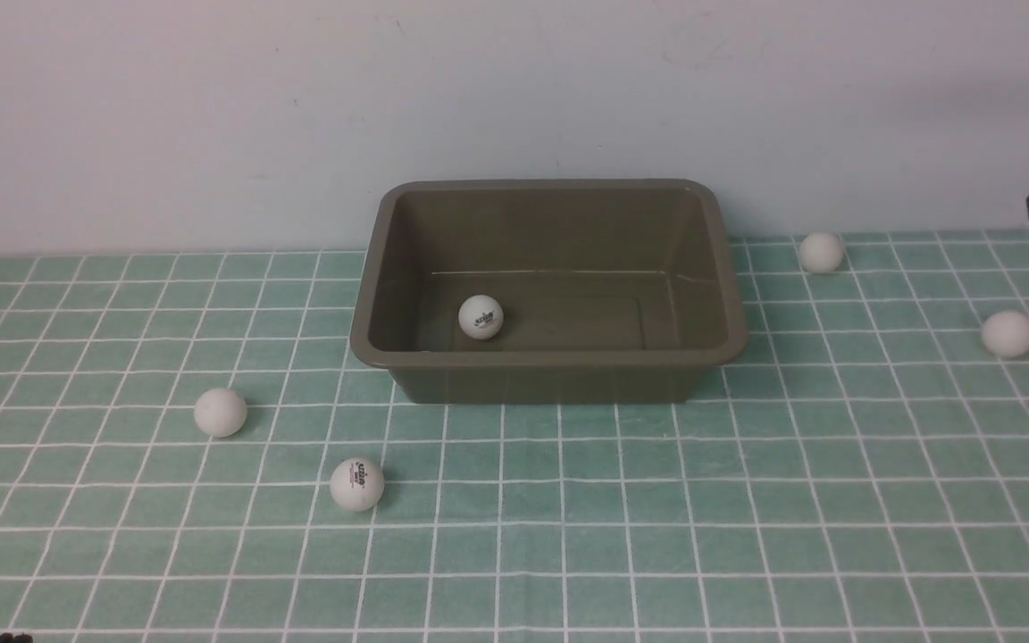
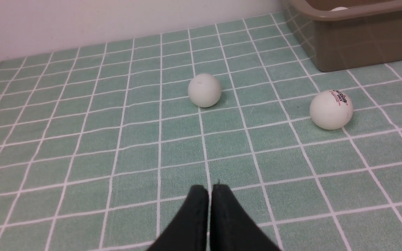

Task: Put the table tennis balls in the box on the green coffee tablecloth.
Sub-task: 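Reach for and grasp a ping pong ball on the table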

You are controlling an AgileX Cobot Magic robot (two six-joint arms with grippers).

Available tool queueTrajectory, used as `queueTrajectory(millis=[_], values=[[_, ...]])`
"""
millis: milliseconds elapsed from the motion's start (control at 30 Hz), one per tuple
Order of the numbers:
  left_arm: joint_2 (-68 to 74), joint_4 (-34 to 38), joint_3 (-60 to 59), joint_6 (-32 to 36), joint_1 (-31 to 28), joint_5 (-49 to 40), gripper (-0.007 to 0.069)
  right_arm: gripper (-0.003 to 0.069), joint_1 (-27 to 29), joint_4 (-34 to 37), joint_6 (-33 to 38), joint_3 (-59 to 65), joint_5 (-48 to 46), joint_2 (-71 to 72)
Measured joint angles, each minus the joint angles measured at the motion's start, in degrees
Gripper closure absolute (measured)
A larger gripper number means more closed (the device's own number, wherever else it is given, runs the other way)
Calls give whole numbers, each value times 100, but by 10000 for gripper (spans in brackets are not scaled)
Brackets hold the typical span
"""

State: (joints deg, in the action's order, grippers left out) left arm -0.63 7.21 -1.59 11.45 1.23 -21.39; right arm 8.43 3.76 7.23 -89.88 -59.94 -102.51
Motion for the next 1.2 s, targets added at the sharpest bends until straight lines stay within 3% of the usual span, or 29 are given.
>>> queueTrajectory(millis=[300,900,1200], values=[[0,0,0,0,0,0,629,92,0,-624,-149,11,466,-1229],[0,2,0,0,0,0,629,97,0,-976,-379,-613,1028,-2317],[0,2,0,0,0,0,629,261,0,-1039,-460,-766,954,-2454]])
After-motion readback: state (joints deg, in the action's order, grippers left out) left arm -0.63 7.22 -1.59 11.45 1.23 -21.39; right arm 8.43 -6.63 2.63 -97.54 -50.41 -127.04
